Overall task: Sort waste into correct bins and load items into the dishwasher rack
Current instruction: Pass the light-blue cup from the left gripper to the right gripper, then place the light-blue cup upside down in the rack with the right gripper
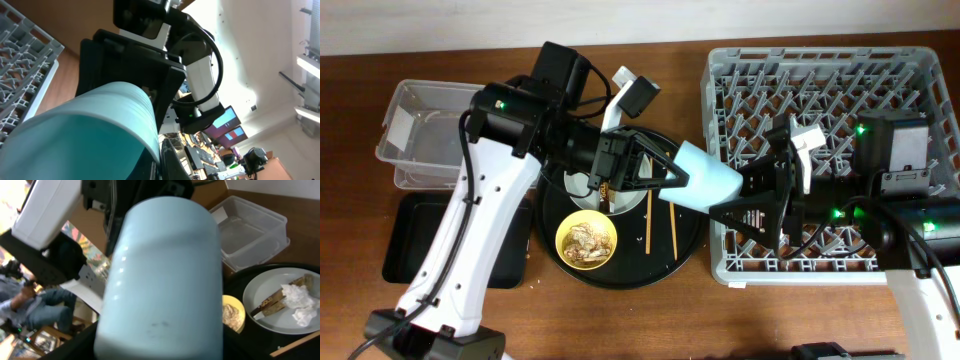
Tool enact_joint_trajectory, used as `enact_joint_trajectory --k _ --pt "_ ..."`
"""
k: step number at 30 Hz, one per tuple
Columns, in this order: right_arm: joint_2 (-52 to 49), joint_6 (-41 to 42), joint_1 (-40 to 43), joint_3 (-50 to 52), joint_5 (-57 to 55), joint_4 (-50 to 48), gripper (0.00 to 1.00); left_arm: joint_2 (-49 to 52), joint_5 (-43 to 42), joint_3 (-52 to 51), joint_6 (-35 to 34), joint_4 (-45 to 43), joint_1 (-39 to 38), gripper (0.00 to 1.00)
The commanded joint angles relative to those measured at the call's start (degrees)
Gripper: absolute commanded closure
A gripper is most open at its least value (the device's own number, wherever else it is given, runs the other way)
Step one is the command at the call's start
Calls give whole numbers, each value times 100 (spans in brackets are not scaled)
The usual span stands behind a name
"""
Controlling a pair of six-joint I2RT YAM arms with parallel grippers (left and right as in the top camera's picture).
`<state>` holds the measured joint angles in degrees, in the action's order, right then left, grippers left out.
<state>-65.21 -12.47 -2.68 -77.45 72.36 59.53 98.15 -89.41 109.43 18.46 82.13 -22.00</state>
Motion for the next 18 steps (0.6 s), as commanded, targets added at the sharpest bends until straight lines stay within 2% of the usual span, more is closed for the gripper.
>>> enact_joint_trajectory --k 1,3,4,5,6,7,8,10,12,15,18 --pt "35 -57 -37 -35 398 52 43 -144 -63 68 136 -72 26 100" --pt "39 -59 -37 -35 393 127 44 -144 -63 68 136 -105 26 96" --pt "59 -61 -35 -35 389 129 44 -144 -61 68 136 -116 26 88" --pt "118 -59 -24 -35 289 111 43 -144 35 68 133 -109 26 71" --pt "214 -57 -24 -37 35 111 44 -144 129 68 133 -87 26 69" --pt "332 15 -24 -37 -264 111 44 -142 245 66 133 -39 26 44" --pt "476 293 -24 -42 -774 109 44 -142 411 66 131 -20 26 0" --pt "763 1585 -24 -42 -2680 295 44 -144 522 68 131 -24 33 0" --pt "1062 2859 -24 -42 -4929 1272 44 -144 522 68 131 -50 107 0" --pt "1088 3460 -24 -42 -6546 2094 44 -144 581 66 131 -46 195 0" --pt "890 4109 -24 -39 -8430 2540 44 -144 1097 68 131 66 192 0"
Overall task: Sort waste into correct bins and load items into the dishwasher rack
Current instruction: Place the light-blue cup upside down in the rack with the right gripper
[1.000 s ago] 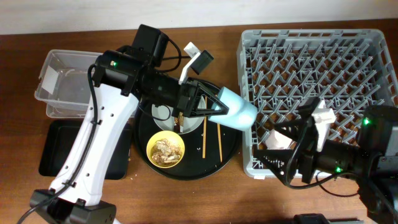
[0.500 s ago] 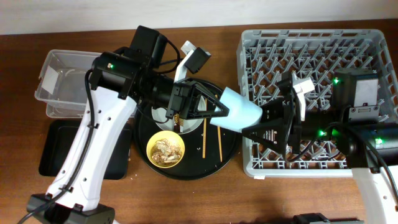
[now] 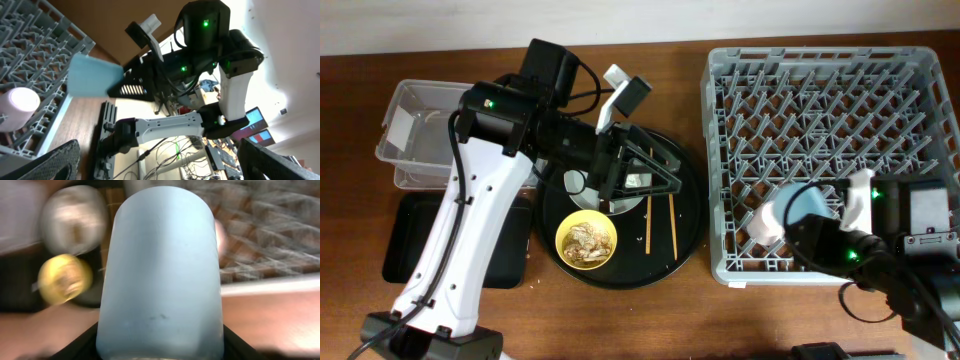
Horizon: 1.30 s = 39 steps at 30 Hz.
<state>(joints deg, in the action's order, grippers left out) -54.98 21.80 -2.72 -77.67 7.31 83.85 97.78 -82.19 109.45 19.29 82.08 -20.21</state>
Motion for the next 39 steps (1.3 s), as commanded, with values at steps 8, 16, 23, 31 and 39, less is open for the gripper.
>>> enact_joint_trajectory --k 8,16,23,31,39 --pt "-2149 177 647 -20 -2061 55 43 -105 2717 63 -529 81 -22 0" --pt "-2769 -680 1353 -17 -577 -546 39 -105 5209 63 -1561 66 -155 0" --pt "-3086 -551 1412 -295 -1141 -516 40 -105 5405 63 -1558 177 -155 0" --pt "-3506 -544 1412 -350 -1102 -564 40 -105 5421 63 -1558 273 -155 0" --pt "-3670 -509 1410 -538 -883 -302 21 -105 5674 63 -1561 503 -155 0"
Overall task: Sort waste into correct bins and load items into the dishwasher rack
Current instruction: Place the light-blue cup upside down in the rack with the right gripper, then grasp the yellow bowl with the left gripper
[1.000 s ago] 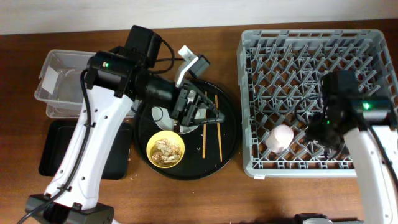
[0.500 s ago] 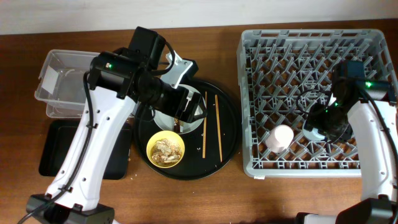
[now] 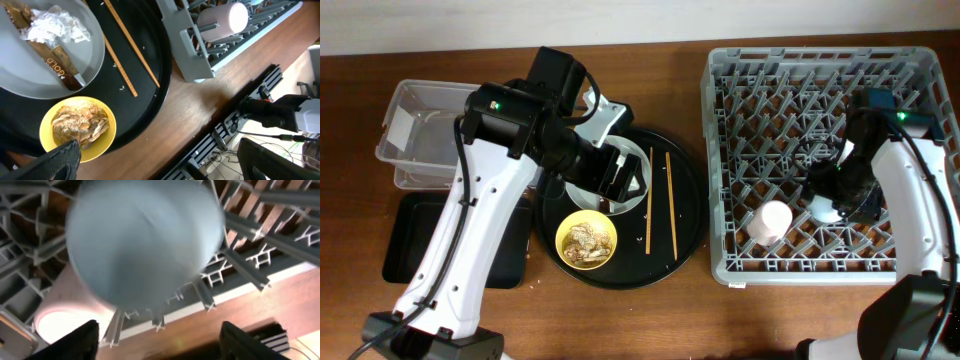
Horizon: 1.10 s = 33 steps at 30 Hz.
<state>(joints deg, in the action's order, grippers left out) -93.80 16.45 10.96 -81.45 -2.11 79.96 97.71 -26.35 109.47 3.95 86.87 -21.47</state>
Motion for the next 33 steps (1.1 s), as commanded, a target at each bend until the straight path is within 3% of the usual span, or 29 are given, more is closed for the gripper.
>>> enact_joint_trajectory --k 1,5,8,11,13,16,20,21,24,26,30,33 --pt "315 28 42 -214 59 105 21 -98 90 61 -26 22 -28 0" --pt "756 -24 37 -225 271 166 22 -98 90 61 -26 63 -28 0" --pt "1550 -557 31 -227 1161 133 20 -107 361 61 -72 111 -28 0" --pt "2553 -1064 -109 -225 2433 166 19 -212 2732 61 -1609 391 -28 0" --pt "3187 -1060 -459 -225 2811 192 19 -275 3639 44 -2424 686 -28 0" --pt "3856 -826 -1123 -223 2931 195 17 -284 3552 -278 -2538 684 -28 0" --pt "4277 -411 -1641 -223 2736 212 14 -269 2673 -826 -2531 162 -28 1" --pt "4282 -284 -1659 -223 2586 260 13 -264 2514 -911 -2531 90 -42 8" --pt "4175 127 -1657 -212 2129 476 13 -264 2459 -1775 -2538 -376 -525 11" --pt "4072 122 -1657 -210 2090 581 13 -262 2457 -3073 -2614 -1486 -1073 18" --pt "3934 120 -1657 -208 2090 643 13 -258 2461 -4444 -2800 -3182 -1456 53" --pt "3838 122 -1657 -208 2090 643 13 -247 2594 -4996 -2988 -3954 -1550 59"
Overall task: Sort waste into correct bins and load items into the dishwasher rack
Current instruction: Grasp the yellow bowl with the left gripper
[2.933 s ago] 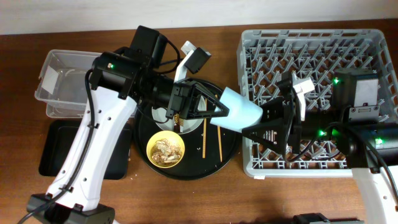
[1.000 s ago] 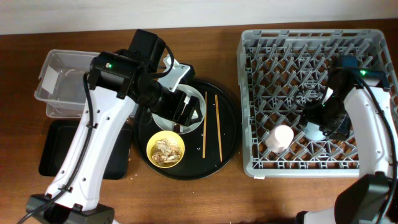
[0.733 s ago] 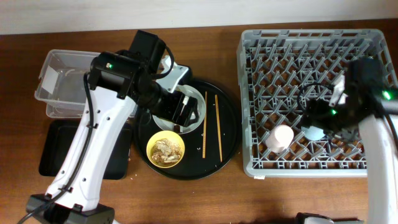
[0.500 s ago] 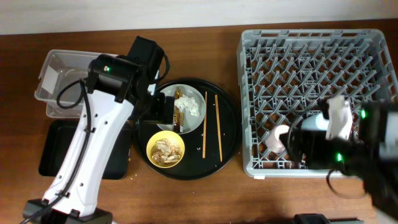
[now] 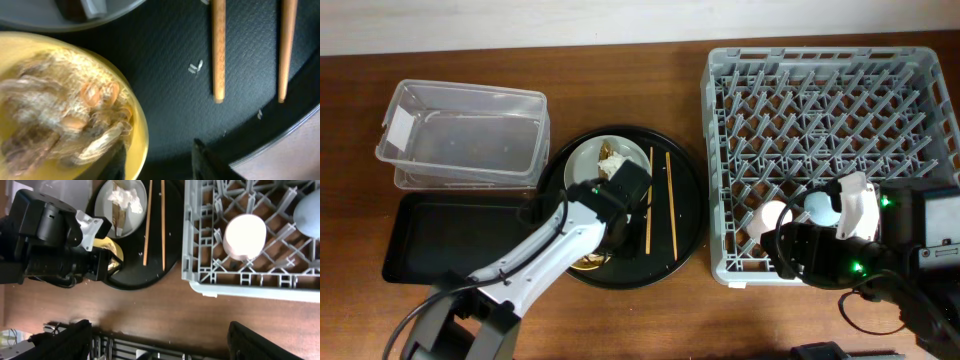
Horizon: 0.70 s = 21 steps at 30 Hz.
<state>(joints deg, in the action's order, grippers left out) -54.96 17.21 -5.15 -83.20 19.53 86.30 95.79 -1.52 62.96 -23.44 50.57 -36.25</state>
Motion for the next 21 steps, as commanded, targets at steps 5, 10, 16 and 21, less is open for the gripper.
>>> enact_joint_trajectory --k 5,10,16,21 --pt "-81 46 -46 -33 -74 7 13 -11 125 -780 -289 -769 -129 89" --pt "-81 46 -46 -33 -74 9 13 -70 83 -645 -262 -581 -151 100" --pt "-81 46 -46 -33 -74 9 13 -562 -262 1386 1165 1572 680 100" --pt "-81 48 -46 -33 -74 9 13 -551 -2166 1814 2712 2070 2916 100"
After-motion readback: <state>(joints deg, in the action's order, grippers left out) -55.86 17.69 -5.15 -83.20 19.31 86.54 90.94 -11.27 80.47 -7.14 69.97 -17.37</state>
